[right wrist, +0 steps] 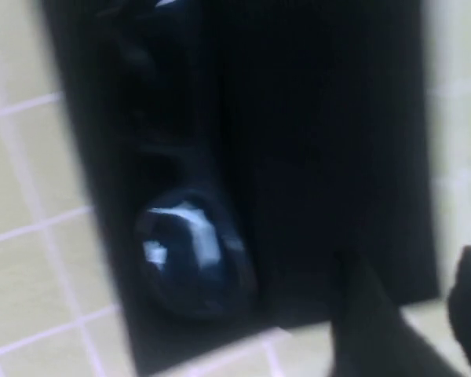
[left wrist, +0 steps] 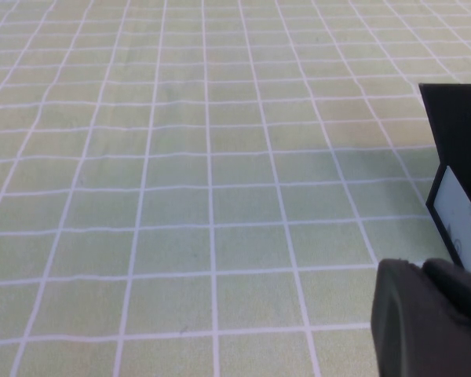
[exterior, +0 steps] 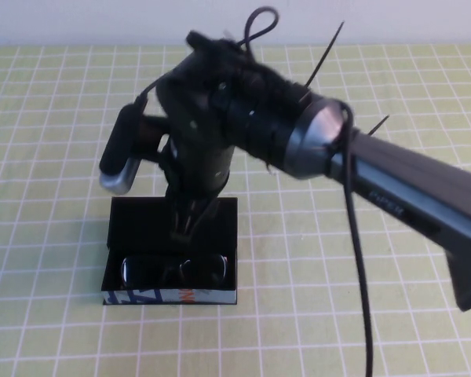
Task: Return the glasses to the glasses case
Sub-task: Place the glasses in the glasses case, then close the glasses case
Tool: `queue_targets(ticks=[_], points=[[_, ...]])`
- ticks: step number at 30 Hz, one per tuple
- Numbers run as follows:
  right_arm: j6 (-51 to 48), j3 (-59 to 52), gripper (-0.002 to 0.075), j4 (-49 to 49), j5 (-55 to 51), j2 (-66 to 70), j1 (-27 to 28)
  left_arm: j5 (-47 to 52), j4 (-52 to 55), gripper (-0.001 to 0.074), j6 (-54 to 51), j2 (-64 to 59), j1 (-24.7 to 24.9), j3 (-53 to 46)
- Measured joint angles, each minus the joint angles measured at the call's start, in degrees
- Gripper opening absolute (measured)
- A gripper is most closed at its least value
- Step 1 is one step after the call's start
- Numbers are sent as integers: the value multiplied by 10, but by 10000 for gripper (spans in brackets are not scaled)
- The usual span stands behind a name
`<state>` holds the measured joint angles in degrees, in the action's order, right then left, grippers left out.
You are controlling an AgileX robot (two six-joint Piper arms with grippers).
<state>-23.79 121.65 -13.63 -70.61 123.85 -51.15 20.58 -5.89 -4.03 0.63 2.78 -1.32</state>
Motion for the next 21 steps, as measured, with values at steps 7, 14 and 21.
queue_targets(ticks=[7,14,21], points=[[34,1,9,4,-3,-26,65,0,0,-1,0,0,0,0],[38,1,-15,89,-4,-26,141,0,0,-1,0,0,0,0],[42,-2,-16,193,-5,-31,213,0,0,-1,0,0,0,0]])
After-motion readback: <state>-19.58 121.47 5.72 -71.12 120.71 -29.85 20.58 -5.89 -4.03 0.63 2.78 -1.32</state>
